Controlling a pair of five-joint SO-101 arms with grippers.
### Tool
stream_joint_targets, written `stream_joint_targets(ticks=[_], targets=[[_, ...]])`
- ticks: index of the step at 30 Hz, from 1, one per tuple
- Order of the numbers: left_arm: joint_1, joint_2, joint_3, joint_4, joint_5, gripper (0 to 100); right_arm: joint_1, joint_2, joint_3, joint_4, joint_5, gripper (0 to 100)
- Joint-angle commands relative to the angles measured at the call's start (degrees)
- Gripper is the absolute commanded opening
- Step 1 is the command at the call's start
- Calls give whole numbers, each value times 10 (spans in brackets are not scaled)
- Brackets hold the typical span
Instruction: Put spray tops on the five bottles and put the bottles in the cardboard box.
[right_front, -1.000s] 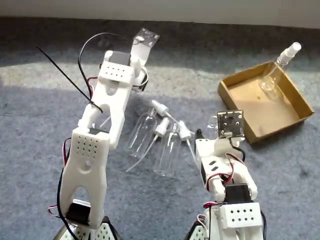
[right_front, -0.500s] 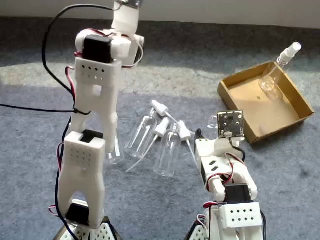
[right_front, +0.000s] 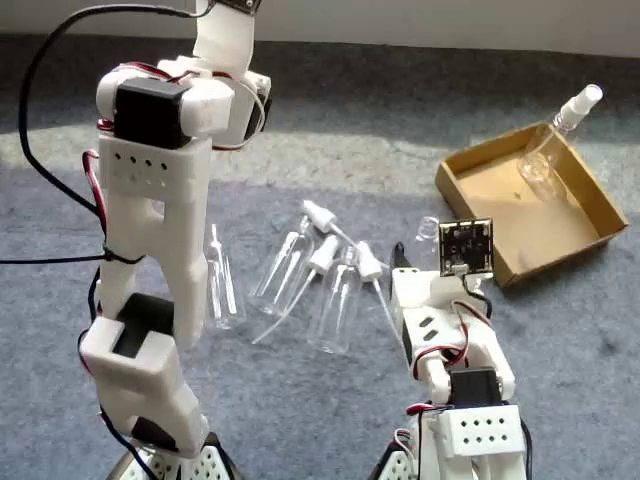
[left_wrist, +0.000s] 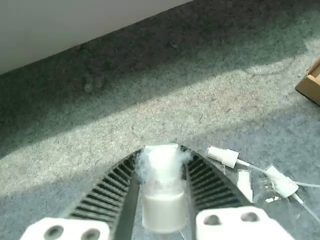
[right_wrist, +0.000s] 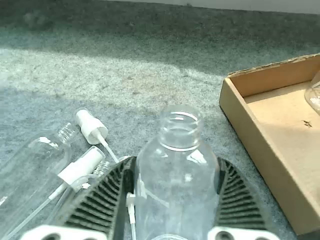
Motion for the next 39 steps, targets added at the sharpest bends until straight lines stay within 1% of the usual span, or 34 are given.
stream_joint_targets(ticks=[1,4,9,12,17,19,21,24,31,35,37,39], targets=[[16,-109,83,1,-9,14,4,-7,12,-19,-2,142],[16,-159,131,1,-9,14,-4,-7,24,-20,-4,143],[16,-247,233,1,-10,14,-75,-7,29,-20,-5,143],[18,-300,302,0,-11,14,-103,-7,29,-20,-6,143],[61,-385,405,0,-11,17,-112,-7,27,-20,-6,143],[86,-415,432,-9,-11,17,-112,-7,26,-41,-6,143],[102,-444,460,-48,-11,17,-112,-7,29,-81,-6,143],[106,-486,509,-111,-11,17,-109,-7,29,-126,-6,143],[106,-581,676,-265,-9,17,-112,-7,26,-129,-6,143],[107,-651,767,-377,-7,16,-124,-7,25,-130,-6,143],[107,-688,817,-443,20,14,-153,-7,25,-130,-6,143],[107,-727,870,-504,77,14,-189,-7,27,-130,-6,143]])
